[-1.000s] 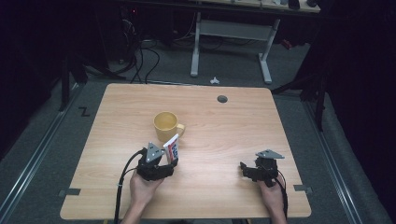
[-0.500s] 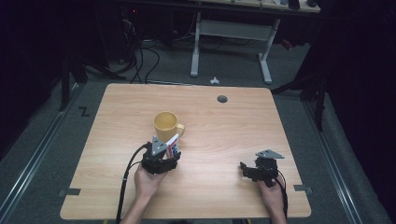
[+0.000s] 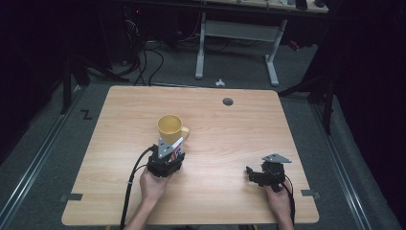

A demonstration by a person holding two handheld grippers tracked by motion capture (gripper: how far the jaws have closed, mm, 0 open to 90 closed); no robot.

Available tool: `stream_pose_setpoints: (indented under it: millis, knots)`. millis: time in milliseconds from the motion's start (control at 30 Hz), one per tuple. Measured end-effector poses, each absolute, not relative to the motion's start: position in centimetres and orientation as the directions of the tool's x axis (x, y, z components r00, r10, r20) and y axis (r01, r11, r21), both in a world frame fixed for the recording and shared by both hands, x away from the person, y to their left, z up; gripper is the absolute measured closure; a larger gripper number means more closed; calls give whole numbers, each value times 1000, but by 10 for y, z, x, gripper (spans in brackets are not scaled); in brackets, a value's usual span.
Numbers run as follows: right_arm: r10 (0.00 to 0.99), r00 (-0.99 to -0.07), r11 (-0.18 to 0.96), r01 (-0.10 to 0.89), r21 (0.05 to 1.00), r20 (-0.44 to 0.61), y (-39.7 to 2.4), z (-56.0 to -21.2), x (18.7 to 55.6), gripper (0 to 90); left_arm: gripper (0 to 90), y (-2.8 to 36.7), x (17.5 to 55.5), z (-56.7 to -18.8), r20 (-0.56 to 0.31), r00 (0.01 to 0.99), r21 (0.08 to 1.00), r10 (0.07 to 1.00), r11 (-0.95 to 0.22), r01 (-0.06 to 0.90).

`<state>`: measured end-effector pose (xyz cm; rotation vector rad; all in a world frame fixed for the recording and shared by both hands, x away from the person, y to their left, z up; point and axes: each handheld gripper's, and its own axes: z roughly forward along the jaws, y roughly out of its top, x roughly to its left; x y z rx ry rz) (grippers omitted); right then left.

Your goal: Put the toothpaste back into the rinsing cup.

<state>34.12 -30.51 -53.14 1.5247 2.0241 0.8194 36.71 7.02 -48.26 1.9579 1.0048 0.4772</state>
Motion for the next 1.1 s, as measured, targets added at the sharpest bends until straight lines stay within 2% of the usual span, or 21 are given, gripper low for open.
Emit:
stream_pose_setpoints:
  millis: [367, 900, 1100]
  knots:
    - [963, -270, 203, 680, 704, -16, -305, -531, 341, 148, 650, 71, 366, -482, -28, 609, 830, 792, -322, 456]
    - [962, -271, 203, 680, 705, -16, -305, -531, 341, 148, 659, 82, 365, -466, -78, 637, 846, 767, -288, 449]
    - [962, -271, 204, 680, 704, -17, -305, -531, 341, 148, 659, 80, 361, -464, -32, 671, 833, 741, -352, 428]
